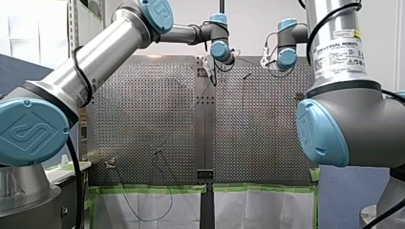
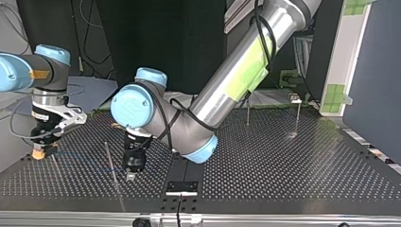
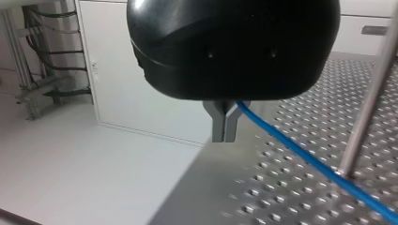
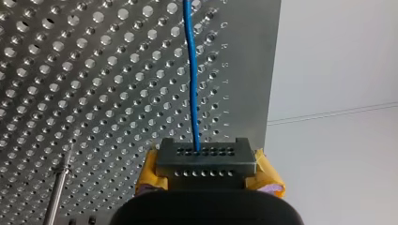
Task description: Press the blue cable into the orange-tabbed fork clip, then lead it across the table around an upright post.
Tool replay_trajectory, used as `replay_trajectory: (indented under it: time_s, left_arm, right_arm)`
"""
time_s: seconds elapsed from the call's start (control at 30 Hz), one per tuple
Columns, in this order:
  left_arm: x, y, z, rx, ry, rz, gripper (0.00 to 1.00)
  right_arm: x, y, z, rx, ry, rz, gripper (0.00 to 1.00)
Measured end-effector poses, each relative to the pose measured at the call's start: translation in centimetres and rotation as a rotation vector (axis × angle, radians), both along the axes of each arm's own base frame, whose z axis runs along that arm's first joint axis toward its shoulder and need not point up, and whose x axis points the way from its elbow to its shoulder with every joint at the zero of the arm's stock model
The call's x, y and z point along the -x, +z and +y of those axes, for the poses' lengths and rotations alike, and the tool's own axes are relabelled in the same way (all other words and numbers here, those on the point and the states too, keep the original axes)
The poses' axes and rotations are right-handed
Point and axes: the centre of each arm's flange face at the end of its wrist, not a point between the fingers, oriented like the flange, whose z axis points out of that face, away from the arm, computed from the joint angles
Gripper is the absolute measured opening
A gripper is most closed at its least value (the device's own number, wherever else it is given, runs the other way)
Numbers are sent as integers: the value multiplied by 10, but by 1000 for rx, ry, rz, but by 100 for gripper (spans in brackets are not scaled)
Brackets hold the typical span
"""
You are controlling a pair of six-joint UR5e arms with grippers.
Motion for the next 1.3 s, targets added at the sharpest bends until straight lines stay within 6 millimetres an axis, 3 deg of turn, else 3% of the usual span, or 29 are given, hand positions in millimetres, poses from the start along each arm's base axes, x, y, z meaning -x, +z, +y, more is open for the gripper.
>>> replay_trajectory:
  time_s: [0.3,0.6,1.3]
  left_arm:
    - [-11,-46,6,-51,-10,60,0]
    - [-25,-97,3,-92,-13,111,0]
    - [-32,-107,9,-100,1,111,0]
  right_arm:
    - [-2,-17,-13,5,6,0,0]
    - [-10,-58,-25,-47,19,18,0]
    - [-14,-205,-28,-175,13,52,0]
